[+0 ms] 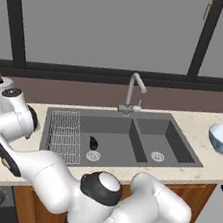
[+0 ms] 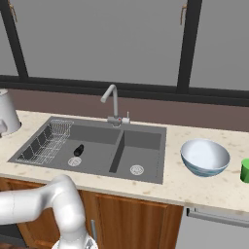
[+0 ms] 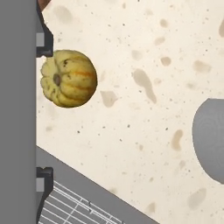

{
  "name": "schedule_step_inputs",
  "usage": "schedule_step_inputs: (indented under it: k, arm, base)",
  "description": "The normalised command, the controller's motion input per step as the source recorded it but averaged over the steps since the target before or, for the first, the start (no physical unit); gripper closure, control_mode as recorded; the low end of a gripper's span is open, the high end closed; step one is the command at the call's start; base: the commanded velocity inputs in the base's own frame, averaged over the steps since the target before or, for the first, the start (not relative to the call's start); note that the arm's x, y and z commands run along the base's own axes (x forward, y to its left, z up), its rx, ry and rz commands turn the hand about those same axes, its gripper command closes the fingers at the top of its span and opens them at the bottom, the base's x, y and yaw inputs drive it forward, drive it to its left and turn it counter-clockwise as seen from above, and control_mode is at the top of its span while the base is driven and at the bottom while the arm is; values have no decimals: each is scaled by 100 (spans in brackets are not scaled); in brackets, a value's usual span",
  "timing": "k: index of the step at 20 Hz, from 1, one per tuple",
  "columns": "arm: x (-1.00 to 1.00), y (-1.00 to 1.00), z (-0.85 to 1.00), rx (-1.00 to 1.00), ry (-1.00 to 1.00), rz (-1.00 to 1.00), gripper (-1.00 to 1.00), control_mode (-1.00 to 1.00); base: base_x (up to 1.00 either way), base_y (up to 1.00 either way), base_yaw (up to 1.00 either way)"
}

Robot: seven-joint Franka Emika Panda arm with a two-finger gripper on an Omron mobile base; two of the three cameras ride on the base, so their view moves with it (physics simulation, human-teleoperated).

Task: Remove the squash and eggplant from the sink. Then move the bowl and cup from the counter to the sink for washing.

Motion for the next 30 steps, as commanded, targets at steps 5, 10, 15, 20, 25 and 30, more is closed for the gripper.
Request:
schedule_step_inputs:
  k: [5, 10, 15, 20, 25, 30]
  arm:
    - [0, -26, 18, 0, 0, 0, -100, -100]
    - [-1, -30, 15, 0, 0, 0, -100, -100]
    - [-2, -32, 14, 0, 0, 0, -100, -100]
    - [-1, -31, 10, 0, 0, 0, -100, -100]
    - [-1, -33, 7, 0, 0, 0, -100, -100]
    - [0, -32, 6, 0, 0, 0, -100, -100]
  base:
    - [0, 0, 0]
    - [0, 0, 0]
    - [0, 0, 0]
    - [0, 0, 0]
    - [0, 0, 0]
    - [0, 0, 0]
